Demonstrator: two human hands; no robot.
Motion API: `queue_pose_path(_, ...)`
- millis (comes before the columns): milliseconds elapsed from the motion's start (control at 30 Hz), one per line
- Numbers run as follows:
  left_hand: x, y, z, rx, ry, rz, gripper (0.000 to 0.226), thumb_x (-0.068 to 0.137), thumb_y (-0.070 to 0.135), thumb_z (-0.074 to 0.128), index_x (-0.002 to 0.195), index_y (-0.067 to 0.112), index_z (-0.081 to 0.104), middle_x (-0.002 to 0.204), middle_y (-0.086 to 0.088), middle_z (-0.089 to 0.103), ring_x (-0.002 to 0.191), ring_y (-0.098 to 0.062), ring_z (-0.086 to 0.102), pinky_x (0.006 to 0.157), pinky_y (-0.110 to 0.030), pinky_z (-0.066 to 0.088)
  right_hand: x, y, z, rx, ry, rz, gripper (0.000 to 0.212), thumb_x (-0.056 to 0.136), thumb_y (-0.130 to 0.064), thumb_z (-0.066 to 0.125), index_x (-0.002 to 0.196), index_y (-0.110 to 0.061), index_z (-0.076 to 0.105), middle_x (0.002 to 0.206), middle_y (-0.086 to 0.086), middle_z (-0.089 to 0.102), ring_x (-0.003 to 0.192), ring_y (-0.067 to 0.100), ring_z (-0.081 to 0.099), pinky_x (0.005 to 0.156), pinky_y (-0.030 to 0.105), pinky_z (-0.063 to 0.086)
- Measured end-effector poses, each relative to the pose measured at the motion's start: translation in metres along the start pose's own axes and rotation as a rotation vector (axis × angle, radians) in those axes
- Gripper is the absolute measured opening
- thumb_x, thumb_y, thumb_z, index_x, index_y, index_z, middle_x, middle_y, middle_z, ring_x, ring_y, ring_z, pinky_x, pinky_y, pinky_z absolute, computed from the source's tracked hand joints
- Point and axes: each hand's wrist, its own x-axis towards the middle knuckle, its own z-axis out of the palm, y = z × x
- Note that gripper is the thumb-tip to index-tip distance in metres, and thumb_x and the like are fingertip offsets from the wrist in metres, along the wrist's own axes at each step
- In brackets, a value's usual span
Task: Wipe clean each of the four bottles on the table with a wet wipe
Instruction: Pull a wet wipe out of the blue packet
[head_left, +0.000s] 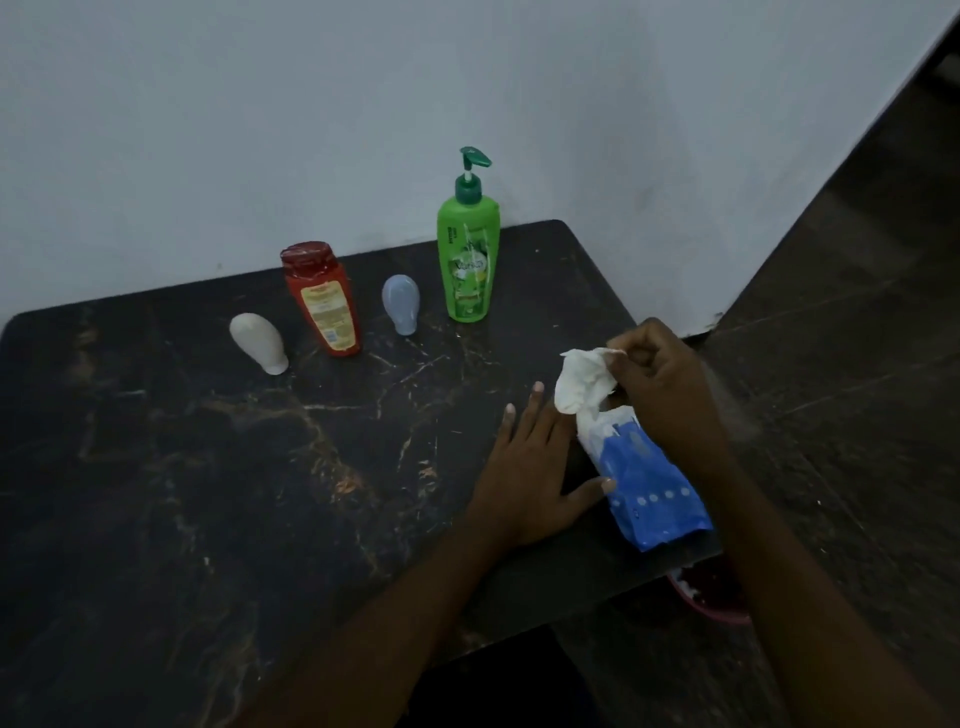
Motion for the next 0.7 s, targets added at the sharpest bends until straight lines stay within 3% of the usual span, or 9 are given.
queue_pose_path(133,-0.017,-0.035,-0.027,0.045,0.04,-0.075,0.089,0.094,0.077,0.04,0.159,0.019,0.021,0.171,-0.001,0.008,0.158,-0.018,-0.01,0.126,-0.055,0.011,0.011,-0.012,0.042,0.022,-0.086,-0.118,0.018,0.094,-0.001,0.056,0.101,-0.01,0.069,0.094,-0.002,0.071,0.084,0.008,0.068,0.071,0.027,0.057)
queue_pose_path(233,-0.035,-0.062,-0.052,0.052,0.1,-0.143,0.088,0.096,0.074,0.039,0.162,0.022,0.014,0.171,0.002,0.006,0.158,-0.015,-0.007,0.128,-0.049,0.011,0.017,-0.023,0.077,-0.008,-0.142,-0.263,0.032,0.087,0.013,0.053,0.1,-0.008,0.073,0.099,0.002,0.073,0.092,0.012,0.07,0.085,0.026,0.056)
queue_pose_path(333,-0.057,-0.089,-0.077,0.038,0.158,-0.22,0.083,0.097,0.07,0.042,0.162,0.029,0.011,0.17,0.004,0.012,0.157,-0.014,0.003,0.127,-0.046,0.016,0.018,-0.04,0.113,0.102,-0.219,-0.16,0.033,0.087,0.009,0.056,0.11,-0.009,0.071,0.106,0.003,0.072,0.095,0.007,0.069,0.085,0.02,0.055)
queue_pose_path(467,-0.087,-0.124,-0.11,0.095,0.219,-0.312,0.076,0.098,0.065,0.043,0.16,0.028,0.019,0.165,0.001,0.025,0.151,-0.015,0.025,0.121,-0.039,0.029,0.019,-0.051,0.156,0.152,-0.333,-0.105,0.048,0.079,-0.006,0.077,0.125,-0.014,0.065,0.116,-0.001,0.07,0.103,0.008,0.068,0.09,0.029,0.055)
queue_pose_path(600,-0.104,-0.156,-0.13,0.137,0.34,-0.435,0.055,0.098,0.06,0.05,0.14,0.026,0.045,0.138,0.003,0.051,0.116,-0.008,0.054,0.095,-0.023,0.046,0.018,-0.062,0.192,0.065,-0.379,-0.181,0.048,0.077,-0.016,0.081,0.122,-0.017,0.067,0.114,-0.006,0.071,0.102,0.003,0.066,0.089,0.026,0.054)
queue_pose_path(700,-0.104,-0.186,-0.134,0.055,0.546,-0.618,0.028,0.095,0.049,0.064,0.108,0.029,0.049,0.109,0.005,0.053,0.086,-0.004,0.053,0.072,-0.02,0.045,0.017,-0.062,0.218,0.057,-0.402,-0.276,0.028,0.083,-0.019,0.076,0.111,-0.018,0.073,0.105,-0.007,0.073,0.095,0.004,0.067,0.087,0.033,0.056)
